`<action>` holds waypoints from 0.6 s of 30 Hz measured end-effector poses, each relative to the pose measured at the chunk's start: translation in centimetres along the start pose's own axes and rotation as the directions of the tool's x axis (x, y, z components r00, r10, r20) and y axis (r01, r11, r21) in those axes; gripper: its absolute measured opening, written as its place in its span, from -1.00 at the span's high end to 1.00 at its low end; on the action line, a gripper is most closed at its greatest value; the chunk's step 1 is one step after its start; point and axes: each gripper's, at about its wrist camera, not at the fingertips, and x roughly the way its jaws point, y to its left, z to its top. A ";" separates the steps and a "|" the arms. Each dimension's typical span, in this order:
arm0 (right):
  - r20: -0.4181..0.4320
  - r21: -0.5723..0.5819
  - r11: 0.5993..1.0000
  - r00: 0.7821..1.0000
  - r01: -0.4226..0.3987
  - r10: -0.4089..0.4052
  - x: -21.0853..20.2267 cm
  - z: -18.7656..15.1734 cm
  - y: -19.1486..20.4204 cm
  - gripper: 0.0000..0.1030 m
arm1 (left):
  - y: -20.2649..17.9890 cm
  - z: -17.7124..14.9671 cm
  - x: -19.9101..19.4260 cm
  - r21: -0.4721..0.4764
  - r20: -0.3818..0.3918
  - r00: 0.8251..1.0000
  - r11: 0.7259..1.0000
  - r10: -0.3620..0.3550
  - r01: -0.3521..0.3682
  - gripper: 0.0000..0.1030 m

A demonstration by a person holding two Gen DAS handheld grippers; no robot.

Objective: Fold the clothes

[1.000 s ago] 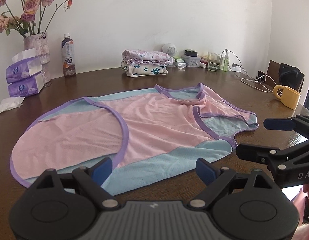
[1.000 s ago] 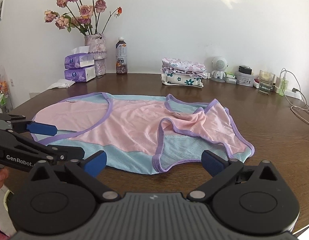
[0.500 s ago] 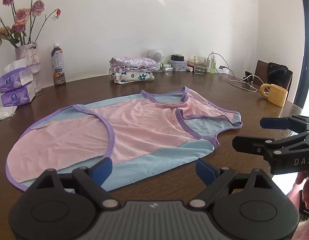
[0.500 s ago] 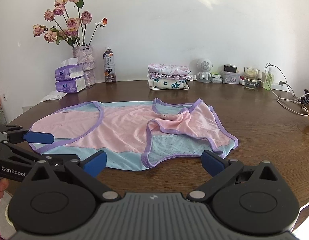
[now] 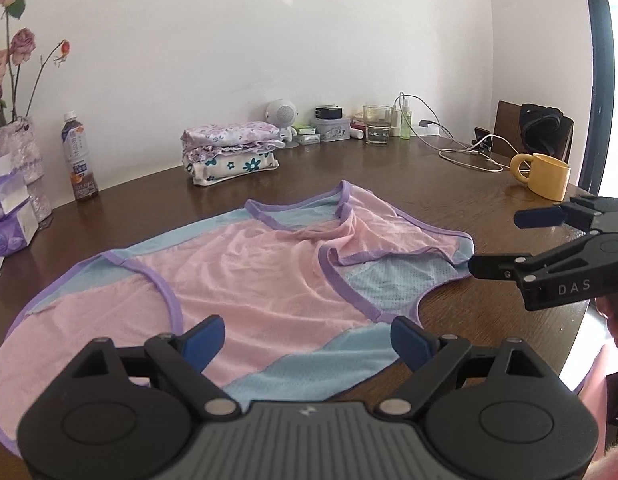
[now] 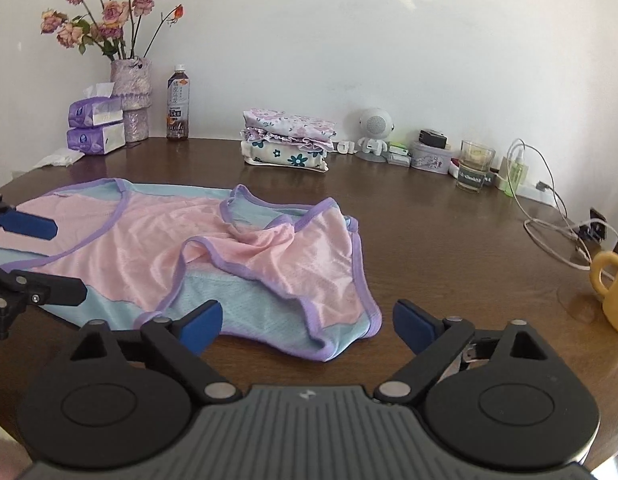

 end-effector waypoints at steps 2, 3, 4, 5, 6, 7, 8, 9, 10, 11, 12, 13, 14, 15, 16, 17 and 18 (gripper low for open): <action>-0.014 -0.069 0.997 1.000 -0.027 0.026 1.2 0.8 -0.6 -0.49 | -0.7 1.1 1.0 0.030 0.006 1.000 1.000 -0.005 0.005 -0.68; -0.024 -0.104 0.994 0.999 -0.046 0.044 1.9 1.2 -0.7 -0.32 | -1.0 1.5 1.5 0.040 0.007 1.000 0.999 -0.010 0.010 -0.60; -0.040 -0.136 0.988 0.997 -0.072 0.067 2.6 1.4 -0.9 -0.07 | -1.4 2.0 2.1 0.051 0.008 1.000 0.999 -0.015 0.014 -0.59; -0.060 -0.159 0.983 0.994 -0.097 0.088 3.3 1.5 -0.9 0.03 | -1.7 2.4 2.7 0.061 0.007 1.000 0.998 -0.019 0.018 -0.59; -0.080 -0.178 0.977 0.991 -0.121 0.109 3.9 1.6 -0.9 0.17 | -1.9 2.7 3.5 0.067 -0.001 1.000 0.998 -0.019 0.019 -0.47; -0.097 -0.193 0.971 0.987 -0.143 0.126 4.5 1.7 -0.9 0.27 | -2.1 3.0 4.2 0.072 -0.010 1.000 0.997 -0.021 0.022 -0.37; -0.114 -0.204 0.966 0.984 -0.161 0.140 5.2 1.8 -0.9 0.30 | -2.2 3.2 4.8 0.073 -0.022 0.999 0.997 -0.026 0.027 -0.25; -0.130 -0.211 0.962 0.980 -0.176 0.151 5.8 1.8 -0.9 0.37 | -2.3 3.4 5.5 0.072 -0.034 0.999 0.997 -0.030 0.032 -0.15; -0.142 -0.217 0.957 0.976 -0.193 0.165 6.2 1.8 -0.9 0.41 | -2.3 3.5 6.1 0.067 -0.050 0.998 0.997 -0.032 0.036 0.03; -0.151 -0.223 0.952 0.972 -0.212 0.181 6.6 1.8 -0.8 0.43 | -2.4 3.6 6.8 0.063 -0.066 0.997 0.997 -0.035 0.039 0.11; -0.160 -0.232 0.946 0.968 -0.227 0.193 6.9 1.8 -0.7 0.57 | -2.4 3.7 7.3 0.059 -0.080 0.996 0.998 -0.034 0.039 0.15; -0.168 -0.246 0.941 0.966 -0.234 0.196 7.1 1.7 -0.6 0.73 | -2.4 3.7 7.7 0.054 -0.090 0.996 0.998 -0.027 0.032 0.15; -0.173 -0.258 0.938 0.966 -0.233 0.193 7.3 1.5 -0.7 0.79 | -2.3 3.7 8.2 0.049 -0.100 0.995 0.999 -0.020 0.025 0.15; -0.176 -0.265 0.936 0.966 -0.231 0.189 7.5 1.4 -0.9 0.88 | -2.3 3.7 8.5 0.046 -0.108 0.994 0.999 -0.015 0.020 0.15; -0.176 -0.258 0.939 0.967 -0.227 0.186 7.6 1.3 -1.2 0.92 | -2.3 3.7 8.8 0.048 -0.111 0.994 0.999 -0.012 0.018 0.15; -0.173 -0.239 0.945 0.968 -0.222 0.184 7.6 1.3 -1.8 0.92 | -2.3 3.8 9.0 0.050 -0.114 0.993 0.999 -0.010 0.016 0.15; -0.171 -0.215 0.952 0.968 -0.216 0.181 7.6 1.3 -2.4 0.92 | -2.3 3.9 9.3 0.052 -0.117 0.993 0.999 -0.008 0.014 0.15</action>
